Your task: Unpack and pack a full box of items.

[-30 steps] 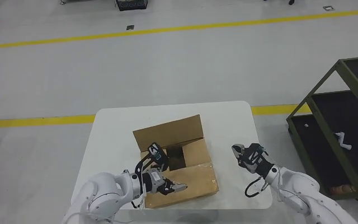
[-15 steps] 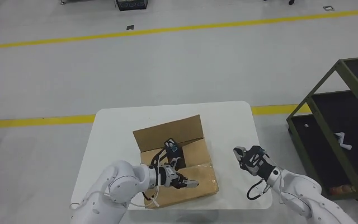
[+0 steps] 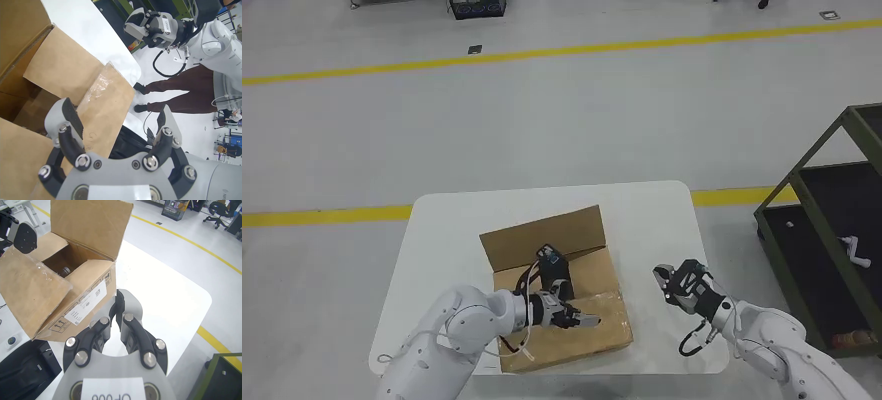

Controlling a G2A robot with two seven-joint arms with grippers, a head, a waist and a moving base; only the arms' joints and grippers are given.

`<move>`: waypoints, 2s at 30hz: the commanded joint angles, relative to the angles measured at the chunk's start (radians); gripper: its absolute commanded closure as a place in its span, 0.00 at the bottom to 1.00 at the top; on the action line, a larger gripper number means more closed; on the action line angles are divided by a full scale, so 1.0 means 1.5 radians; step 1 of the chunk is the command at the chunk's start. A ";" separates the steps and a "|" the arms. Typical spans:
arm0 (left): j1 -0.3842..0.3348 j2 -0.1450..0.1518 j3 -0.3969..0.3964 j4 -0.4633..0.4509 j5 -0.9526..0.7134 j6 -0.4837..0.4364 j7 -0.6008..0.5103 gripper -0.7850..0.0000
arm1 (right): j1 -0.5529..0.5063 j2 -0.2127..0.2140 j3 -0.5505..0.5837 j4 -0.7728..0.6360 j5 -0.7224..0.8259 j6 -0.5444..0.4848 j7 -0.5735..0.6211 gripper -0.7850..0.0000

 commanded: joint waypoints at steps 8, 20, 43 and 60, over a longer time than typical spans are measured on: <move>-0.062 -0.009 0.047 0.077 0.026 0.018 0.005 0.00 | 0.004 -0.009 -0.001 0.024 0.006 -0.008 0.003 1.00; -0.115 -0.021 0.099 0.156 0.017 0.004 -0.013 0.00 | 0.022 -0.022 -0.007 0.039 0.011 -0.017 0.025 1.00; -0.157 -0.022 0.138 0.178 -0.017 -0.041 -0.096 0.00 | 0.036 -0.046 -0.027 0.120 0.056 -0.050 0.036 1.00; -0.167 -0.016 0.143 0.183 -0.016 -0.066 -0.104 1.00 | 0.048 -0.060 -0.029 0.130 0.056 -0.053 0.047 1.00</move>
